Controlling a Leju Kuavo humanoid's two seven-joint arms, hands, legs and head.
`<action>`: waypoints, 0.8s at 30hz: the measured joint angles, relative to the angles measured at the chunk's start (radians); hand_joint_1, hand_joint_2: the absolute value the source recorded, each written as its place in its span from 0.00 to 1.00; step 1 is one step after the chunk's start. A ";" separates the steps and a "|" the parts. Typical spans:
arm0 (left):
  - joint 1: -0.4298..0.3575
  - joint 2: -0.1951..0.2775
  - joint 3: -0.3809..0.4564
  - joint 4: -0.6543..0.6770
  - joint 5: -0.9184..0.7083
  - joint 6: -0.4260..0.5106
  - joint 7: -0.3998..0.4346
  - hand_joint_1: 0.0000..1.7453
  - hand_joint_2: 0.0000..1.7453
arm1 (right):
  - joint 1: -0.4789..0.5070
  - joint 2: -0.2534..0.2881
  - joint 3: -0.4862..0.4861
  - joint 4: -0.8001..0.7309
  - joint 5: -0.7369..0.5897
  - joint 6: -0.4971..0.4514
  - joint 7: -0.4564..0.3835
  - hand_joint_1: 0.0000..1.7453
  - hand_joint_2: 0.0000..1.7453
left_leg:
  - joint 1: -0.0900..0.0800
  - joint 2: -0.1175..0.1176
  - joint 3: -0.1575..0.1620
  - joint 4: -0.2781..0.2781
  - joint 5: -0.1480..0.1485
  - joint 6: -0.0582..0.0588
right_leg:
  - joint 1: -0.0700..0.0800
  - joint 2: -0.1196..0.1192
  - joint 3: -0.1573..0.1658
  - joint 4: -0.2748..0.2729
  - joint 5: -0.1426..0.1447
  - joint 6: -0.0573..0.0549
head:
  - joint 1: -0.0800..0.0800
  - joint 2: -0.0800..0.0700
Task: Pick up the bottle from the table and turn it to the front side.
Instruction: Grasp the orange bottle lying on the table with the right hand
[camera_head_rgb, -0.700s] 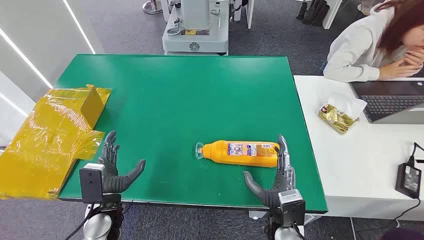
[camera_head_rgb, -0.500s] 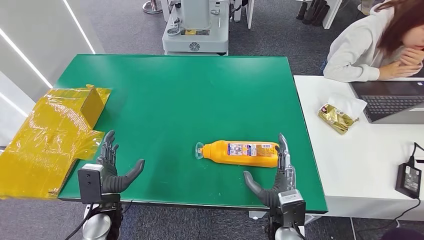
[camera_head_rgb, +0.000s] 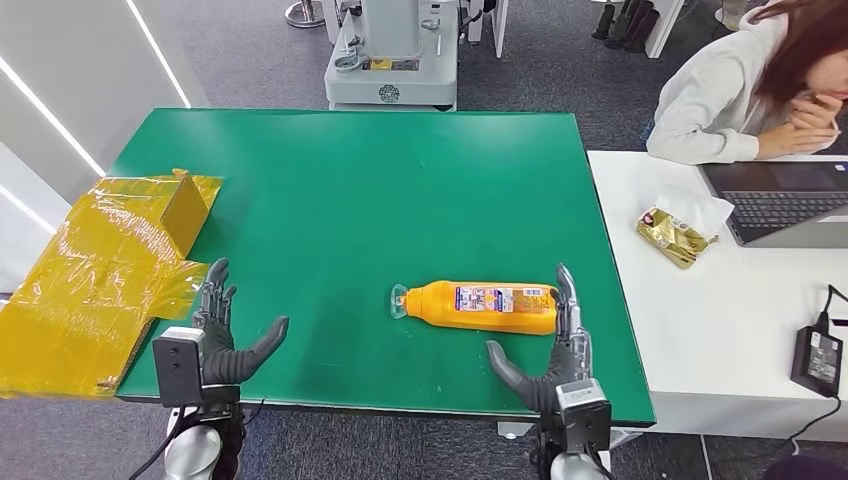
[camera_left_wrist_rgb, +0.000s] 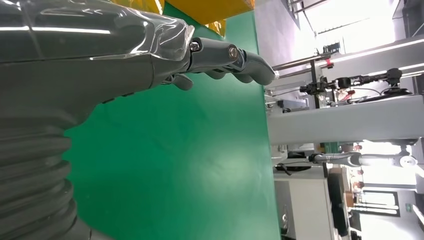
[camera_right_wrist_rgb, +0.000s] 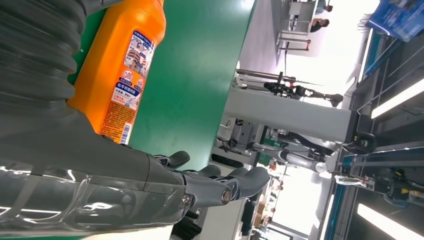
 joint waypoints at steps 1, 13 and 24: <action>-0.002 0.000 0.000 0.000 0.000 0.000 0.000 0.00 1.00 | -0.001 0.000 0.000 0.000 0.001 0.000 0.000 0.00 1.00 | 0.000 0.000 0.000 0.000 0.000 0.000 | 0.000 0.000 0.000 0.000 0.000 0.000 | 0.000 0.000; -0.014 -0.017 0.000 0.000 -0.028 0.020 0.003 0.00 1.00 | -0.086 -0.013 0.017 0.006 0.188 -0.053 0.081 0.00 1.00 | 0.000 0.000 0.000 0.000 0.000 0.000 | 0.000 0.000 0.000 0.000 0.001 0.000 | 0.000 0.000; -0.066 -0.019 0.000 0.033 -0.052 -0.008 -0.001 0.00 1.00 | -0.336 -0.049 0.069 0.165 0.471 0.071 0.363 0.00 1.00 | 0.000 0.001 -0.001 0.000 0.004 0.000 | 0.000 0.001 -0.001 0.000 0.005 0.000 | 0.000 0.000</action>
